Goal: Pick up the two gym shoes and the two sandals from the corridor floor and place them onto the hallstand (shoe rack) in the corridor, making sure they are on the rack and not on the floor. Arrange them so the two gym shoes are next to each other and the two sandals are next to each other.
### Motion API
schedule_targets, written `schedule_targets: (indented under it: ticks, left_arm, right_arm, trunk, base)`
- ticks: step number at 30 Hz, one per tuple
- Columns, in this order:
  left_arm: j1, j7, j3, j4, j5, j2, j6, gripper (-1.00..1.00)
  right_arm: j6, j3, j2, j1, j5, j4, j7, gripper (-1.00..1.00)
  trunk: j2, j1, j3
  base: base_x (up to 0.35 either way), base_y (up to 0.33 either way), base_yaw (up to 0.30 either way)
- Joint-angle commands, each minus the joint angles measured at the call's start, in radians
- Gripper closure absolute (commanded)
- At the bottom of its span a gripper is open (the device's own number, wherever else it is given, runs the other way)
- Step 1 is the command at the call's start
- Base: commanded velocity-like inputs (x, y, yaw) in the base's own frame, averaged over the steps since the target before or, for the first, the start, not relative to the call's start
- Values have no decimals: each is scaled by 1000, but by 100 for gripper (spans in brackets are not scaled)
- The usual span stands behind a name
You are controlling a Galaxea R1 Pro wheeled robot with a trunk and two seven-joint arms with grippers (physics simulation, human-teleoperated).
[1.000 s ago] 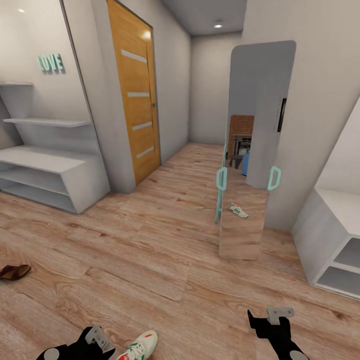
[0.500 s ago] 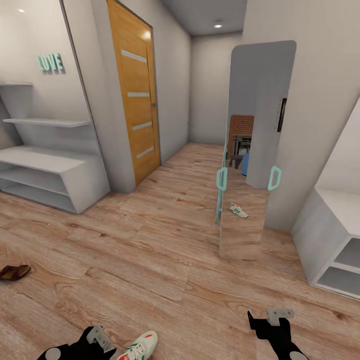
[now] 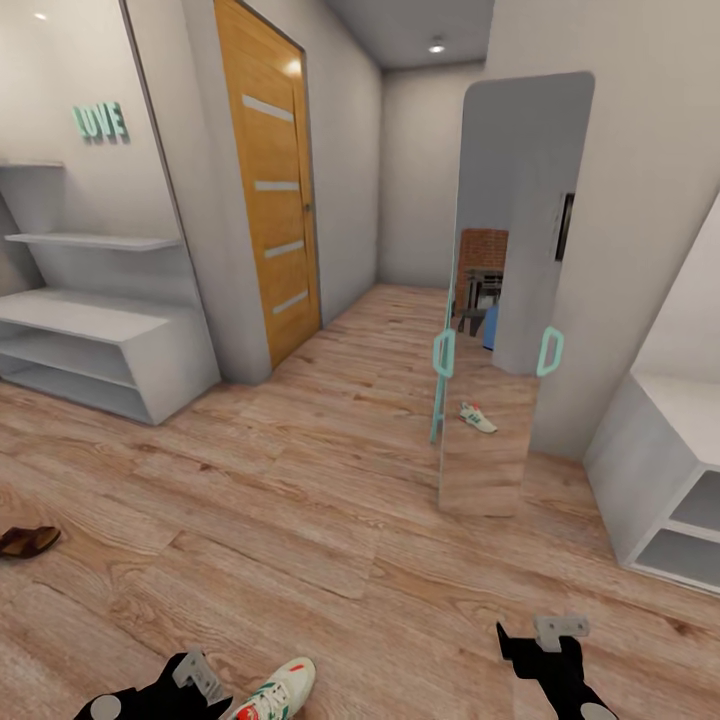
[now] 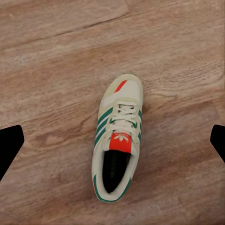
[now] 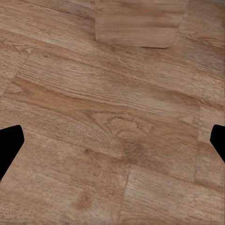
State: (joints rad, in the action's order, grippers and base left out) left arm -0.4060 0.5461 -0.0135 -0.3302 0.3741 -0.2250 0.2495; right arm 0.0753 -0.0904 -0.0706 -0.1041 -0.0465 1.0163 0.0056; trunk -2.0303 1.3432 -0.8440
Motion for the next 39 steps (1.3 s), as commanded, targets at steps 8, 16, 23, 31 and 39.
schedule_targets:
  ticks: [8,16,23,31,39]
  left_arm:
    - [-4,0,0,-1,6,0,4,-100]
    - [-10,1,1,-1,6,-5,3,-100]
    - [-13,1,1,-1,6,-9,2,-100]
    - [-12,1,0,0,7,-8,3,-100]
    - [-10,1,-2,0,8,-7,3,-100]
  right_arm:
    - [6,0,0,0,-5,2,1,-100]
    - [6,0,0,0,-5,2,1,-100]
    - [6,0,0,0,-6,1,1,-100]
    - [6,0,0,0,-6,2,1,-100]
    - [6,0,0,0,-6,2,1,-100]
  trunk:
    - [-57,31,-34]
    - [-113,61,-71]
    - [-162,88,-104]
    - [-218,119,-141]
    - [-274,149,-179]
  base:
    - [0,0,0]
    - [0,0,0]
    - [0,0,0]
    - [0,0,0]
    - [0,0,0]
